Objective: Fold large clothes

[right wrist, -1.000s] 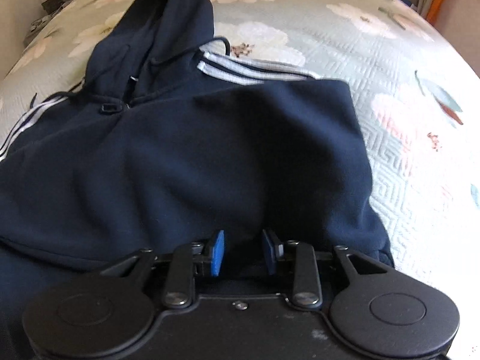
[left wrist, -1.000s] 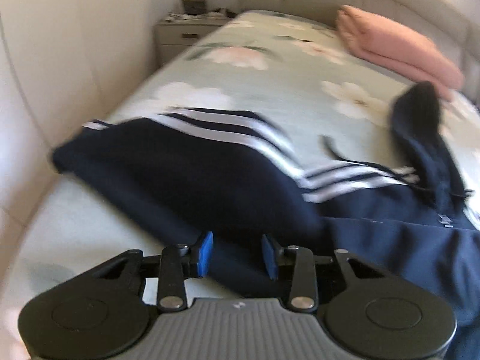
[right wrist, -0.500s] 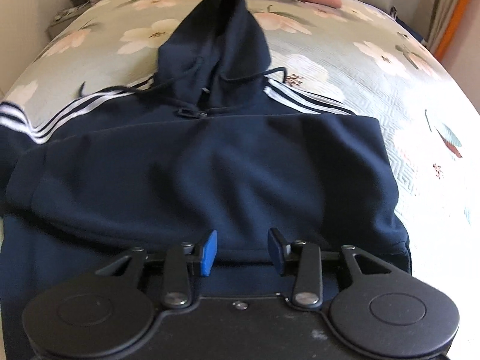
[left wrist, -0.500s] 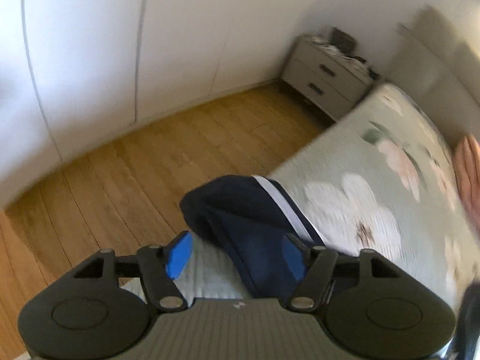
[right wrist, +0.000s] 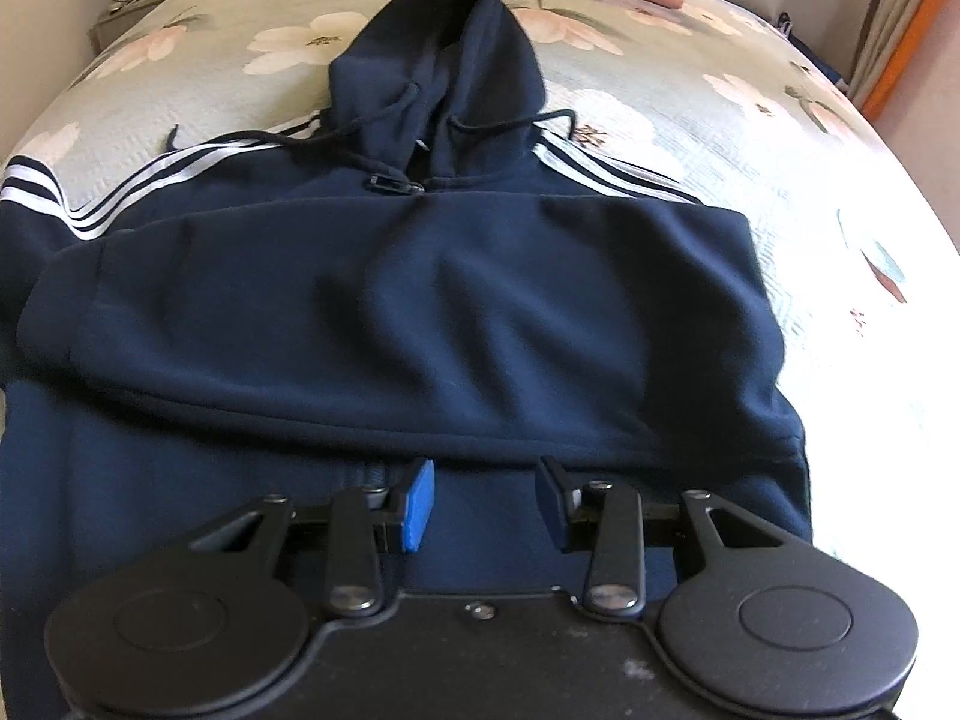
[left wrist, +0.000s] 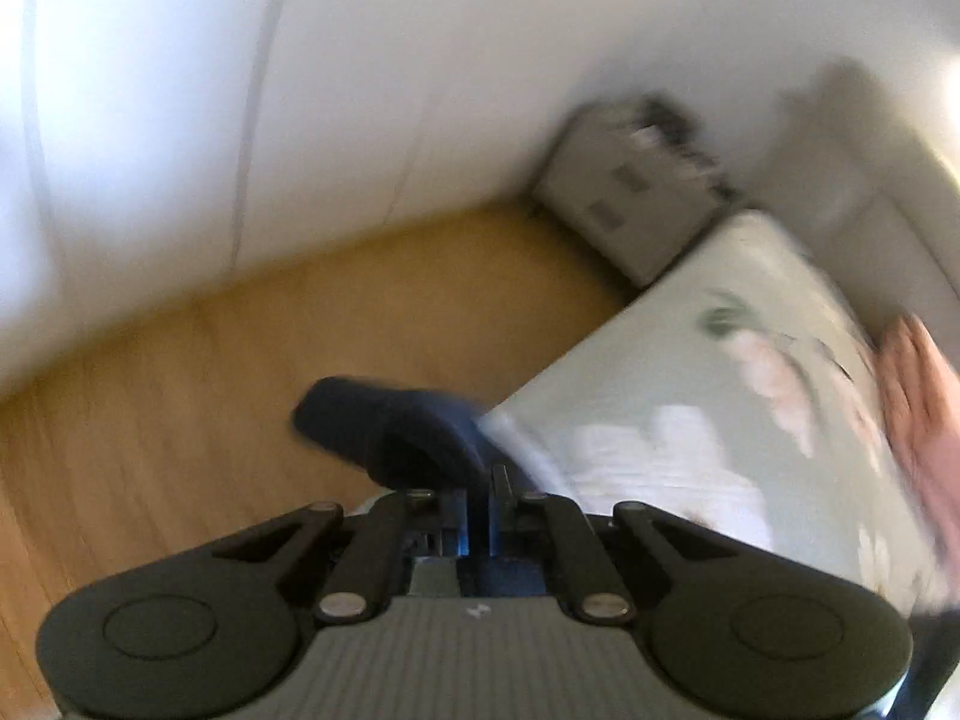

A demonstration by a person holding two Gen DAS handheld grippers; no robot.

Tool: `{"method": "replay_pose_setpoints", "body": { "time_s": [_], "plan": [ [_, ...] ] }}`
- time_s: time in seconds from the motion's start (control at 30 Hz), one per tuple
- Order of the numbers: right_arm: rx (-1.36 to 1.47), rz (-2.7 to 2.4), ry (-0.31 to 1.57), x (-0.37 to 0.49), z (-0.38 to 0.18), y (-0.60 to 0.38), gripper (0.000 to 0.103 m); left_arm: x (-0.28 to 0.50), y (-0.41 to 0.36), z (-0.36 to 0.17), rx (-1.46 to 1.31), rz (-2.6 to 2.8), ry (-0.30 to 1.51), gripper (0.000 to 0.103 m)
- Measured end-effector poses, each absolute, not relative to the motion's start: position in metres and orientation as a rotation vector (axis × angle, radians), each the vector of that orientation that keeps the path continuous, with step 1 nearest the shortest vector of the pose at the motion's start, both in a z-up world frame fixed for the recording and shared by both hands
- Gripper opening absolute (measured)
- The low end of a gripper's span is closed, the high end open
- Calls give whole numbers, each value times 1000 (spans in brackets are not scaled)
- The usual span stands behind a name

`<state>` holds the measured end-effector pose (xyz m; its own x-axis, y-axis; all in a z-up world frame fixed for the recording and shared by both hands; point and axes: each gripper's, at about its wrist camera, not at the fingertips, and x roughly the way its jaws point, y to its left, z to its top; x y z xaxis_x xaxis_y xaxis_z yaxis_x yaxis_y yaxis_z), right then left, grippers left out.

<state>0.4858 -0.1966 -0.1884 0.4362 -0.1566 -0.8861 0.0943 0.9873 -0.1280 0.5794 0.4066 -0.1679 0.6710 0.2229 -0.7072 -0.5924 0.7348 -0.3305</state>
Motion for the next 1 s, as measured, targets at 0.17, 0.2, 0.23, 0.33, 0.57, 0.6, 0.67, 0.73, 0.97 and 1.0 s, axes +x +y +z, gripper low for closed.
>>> {"method": "replay_pose_setpoints", "body": {
  "time_s": [0.17,0.2,0.23,0.33,0.57,0.6,0.67,0.73,0.97,1.0],
  "plan": [
    [-23,-156,1102,476,-184,-210,47,544,273,-83,-180,243,525,6],
    [-17,-153,1098,474,-182,-213,47,535,240,-70,-121,164,502,6],
    [-10,-150,1094,472,-180,-215,47,524,201,-59,-56,64,481,6],
    [15,-145,1083,468,-173,-226,47,501,102,-54,61,-174,488,14],
    [56,-118,1030,470,-156,-255,55,488,-34,-148,191,-409,785,44],
    [80,-101,1023,473,-155,-259,55,483,-36,-157,202,-412,819,44],
    [140,-53,1012,481,-156,-263,55,477,-26,-163,202,-403,858,45],
    [207,12,1002,494,-161,-262,65,478,-12,-165,190,-388,902,45],
    [417,30,990,547,-190,-258,77,484,21,-160,173,-290,942,49],
    [433,27,996,554,-197,-260,77,488,23,-161,169,-283,945,49]
  ]
}}
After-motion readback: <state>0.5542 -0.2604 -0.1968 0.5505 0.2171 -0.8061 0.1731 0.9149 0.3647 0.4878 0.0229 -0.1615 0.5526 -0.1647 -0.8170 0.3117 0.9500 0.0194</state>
